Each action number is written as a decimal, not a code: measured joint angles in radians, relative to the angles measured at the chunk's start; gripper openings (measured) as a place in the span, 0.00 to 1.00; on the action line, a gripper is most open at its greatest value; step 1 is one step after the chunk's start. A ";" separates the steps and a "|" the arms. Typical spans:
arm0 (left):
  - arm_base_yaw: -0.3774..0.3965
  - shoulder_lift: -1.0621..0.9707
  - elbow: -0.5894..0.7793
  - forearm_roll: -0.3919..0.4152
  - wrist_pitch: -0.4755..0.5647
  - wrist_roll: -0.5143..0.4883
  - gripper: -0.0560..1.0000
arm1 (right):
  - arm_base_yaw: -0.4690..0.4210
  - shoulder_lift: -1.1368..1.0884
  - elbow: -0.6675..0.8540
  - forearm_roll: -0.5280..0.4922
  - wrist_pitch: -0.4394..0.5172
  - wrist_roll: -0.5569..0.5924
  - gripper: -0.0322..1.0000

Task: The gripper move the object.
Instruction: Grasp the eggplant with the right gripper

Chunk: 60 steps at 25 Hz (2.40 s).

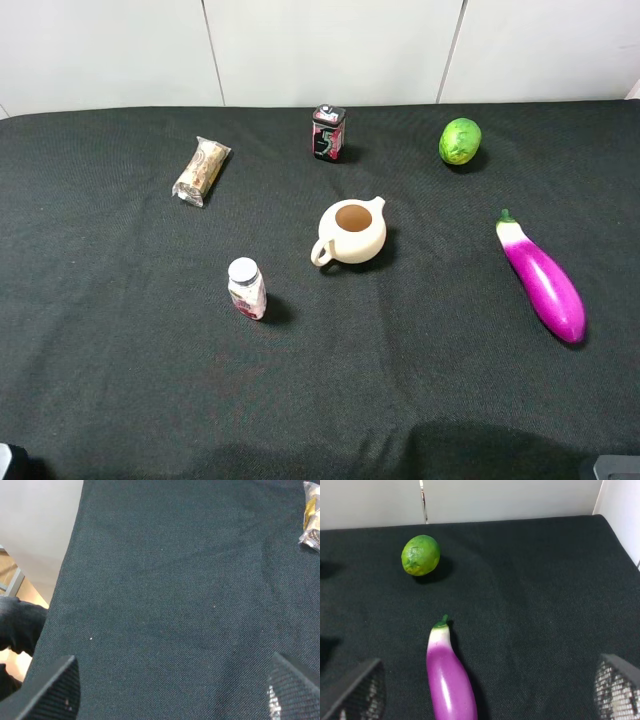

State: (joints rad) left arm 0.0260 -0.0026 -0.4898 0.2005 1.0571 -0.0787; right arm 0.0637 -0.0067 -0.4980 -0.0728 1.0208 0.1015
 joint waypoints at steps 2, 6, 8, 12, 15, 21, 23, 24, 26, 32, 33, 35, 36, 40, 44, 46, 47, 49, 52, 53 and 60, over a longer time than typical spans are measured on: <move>0.000 0.000 0.000 0.000 0.000 0.000 0.80 | 0.000 0.000 0.000 0.000 0.000 0.000 0.64; 0.000 0.000 0.000 0.000 0.000 0.000 0.80 | 0.000 0.000 0.000 0.000 0.000 0.000 0.64; 0.000 0.000 0.000 0.000 0.000 0.000 0.80 | 0.000 0.000 0.000 0.000 0.000 0.000 0.64; 0.000 0.000 0.000 0.000 0.000 0.000 0.80 | 0.000 0.000 0.000 0.000 0.000 0.000 0.64; 0.000 0.000 0.000 0.000 0.000 0.000 0.80 | 0.000 0.000 0.000 0.000 0.000 0.000 0.64; 0.000 0.000 0.000 0.000 0.000 0.000 0.80 | 0.000 0.000 0.000 0.000 0.000 0.000 0.64; 0.000 0.000 0.000 0.000 0.000 0.000 0.80 | 0.000 0.000 0.000 0.000 0.000 0.000 0.64; 0.000 0.000 0.000 0.000 0.000 0.000 0.80 | 0.000 0.000 0.000 0.000 0.000 0.000 0.64; 0.000 0.000 0.000 0.000 0.000 0.000 0.80 | 0.000 0.000 0.000 0.000 0.000 0.000 0.64; 0.000 0.000 0.000 0.000 0.000 0.000 0.80 | 0.000 0.000 0.000 0.054 0.000 0.022 0.64; 0.000 0.000 0.000 0.000 0.000 0.000 0.80 | 0.000 0.000 0.000 0.061 0.000 0.023 0.64; 0.000 0.000 0.000 0.000 0.000 0.000 0.80 | 0.000 0.000 0.000 0.073 0.000 0.023 0.64; 0.000 0.000 0.000 0.000 0.000 0.000 0.80 | 0.000 0.000 0.000 0.073 0.000 0.024 0.64; 0.000 0.000 0.000 0.000 0.000 0.000 0.80 | 0.000 0.059 0.000 0.073 0.000 0.024 0.64; 0.000 0.000 0.000 0.000 0.000 0.000 0.80 | 0.000 0.245 -0.001 0.094 -0.007 0.026 0.64; 0.000 0.000 0.000 0.000 0.000 0.000 0.80 | 0.000 0.344 -0.011 0.105 -0.026 0.026 0.64; 0.000 0.000 0.000 0.000 0.000 0.000 0.80 | 0.000 0.390 -0.021 0.114 -0.034 0.025 0.64; 0.000 0.000 0.000 0.000 0.000 0.000 0.80 | 0.000 0.466 -0.038 0.124 -0.050 0.023 0.64; 0.000 0.000 0.000 0.000 0.000 0.000 0.80 | 0.000 0.574 -0.066 0.131 -0.055 0.016 0.64; 0.000 0.000 0.000 0.000 0.000 0.000 0.80 | 0.000 0.610 -0.076 0.133 -0.056 0.013 0.64; 0.000 0.000 0.000 0.000 0.000 0.000 0.80 | 0.000 0.754 -0.104 0.174 -0.063 -0.035 0.64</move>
State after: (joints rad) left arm 0.0260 -0.0026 -0.4898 0.2005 1.0571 -0.0787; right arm 0.0637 0.7476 -0.6017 0.1007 0.9580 0.0666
